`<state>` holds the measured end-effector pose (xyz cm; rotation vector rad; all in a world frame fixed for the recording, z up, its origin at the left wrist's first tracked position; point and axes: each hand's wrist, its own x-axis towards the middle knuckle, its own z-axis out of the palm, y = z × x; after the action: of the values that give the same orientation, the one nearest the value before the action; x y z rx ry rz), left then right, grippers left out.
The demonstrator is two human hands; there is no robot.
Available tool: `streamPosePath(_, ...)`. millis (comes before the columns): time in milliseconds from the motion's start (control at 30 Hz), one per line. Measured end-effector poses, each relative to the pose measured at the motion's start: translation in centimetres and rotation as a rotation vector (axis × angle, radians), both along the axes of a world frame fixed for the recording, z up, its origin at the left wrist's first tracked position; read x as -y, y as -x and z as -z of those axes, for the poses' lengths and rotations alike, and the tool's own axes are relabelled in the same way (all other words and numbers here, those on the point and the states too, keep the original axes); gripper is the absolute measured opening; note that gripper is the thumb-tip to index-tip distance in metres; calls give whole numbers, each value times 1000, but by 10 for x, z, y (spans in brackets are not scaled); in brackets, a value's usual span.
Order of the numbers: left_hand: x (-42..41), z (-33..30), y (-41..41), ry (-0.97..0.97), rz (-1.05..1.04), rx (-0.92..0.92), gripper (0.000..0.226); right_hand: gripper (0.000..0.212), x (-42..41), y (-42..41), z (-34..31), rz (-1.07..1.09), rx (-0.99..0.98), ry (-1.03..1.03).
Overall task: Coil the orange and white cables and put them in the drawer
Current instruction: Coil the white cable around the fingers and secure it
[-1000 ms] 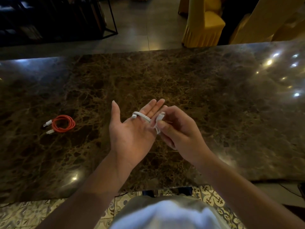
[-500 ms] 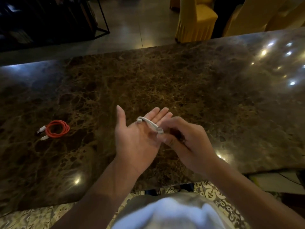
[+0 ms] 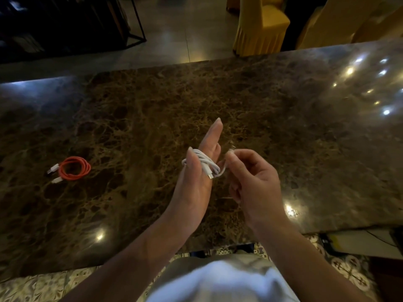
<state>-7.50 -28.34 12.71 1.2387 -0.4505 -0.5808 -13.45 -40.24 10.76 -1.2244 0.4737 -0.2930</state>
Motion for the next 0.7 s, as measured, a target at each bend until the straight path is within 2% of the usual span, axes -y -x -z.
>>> streamPosePath(67, -1, 3, 3, 13, 26, -16, 116, 10, 4, -2, 0, 13, 31, 371)
streamPosePath(200, -6, 7, -1, -29, 67, -195, 119, 12, 8, -4, 2, -14, 18, 897)
streamPosePath(300, -13, 7, -8, -9, 86, -369, 121, 16, 15, -7, 0, -129, 135, 1250)
streamPosePath(400, -16, 12, -17, 24, 131, -509, 109, 21, 29, -10, -5, -342, 187, 1333)
streamPosePath(533, -15, 14, -22, 41, 315, -575, 99, 25, 42, -10, -10, -505, 213, 1331)
streamPosePath(600, -13, 19, -22, 35, 329, -603, 94, 26, 46, -8, -12, -590, 227, 1336)
streamPosePath(700, -12, 22, -19, 58, 320, -620, 87, 35, 49, -5, -17, -688, 201, 1241)
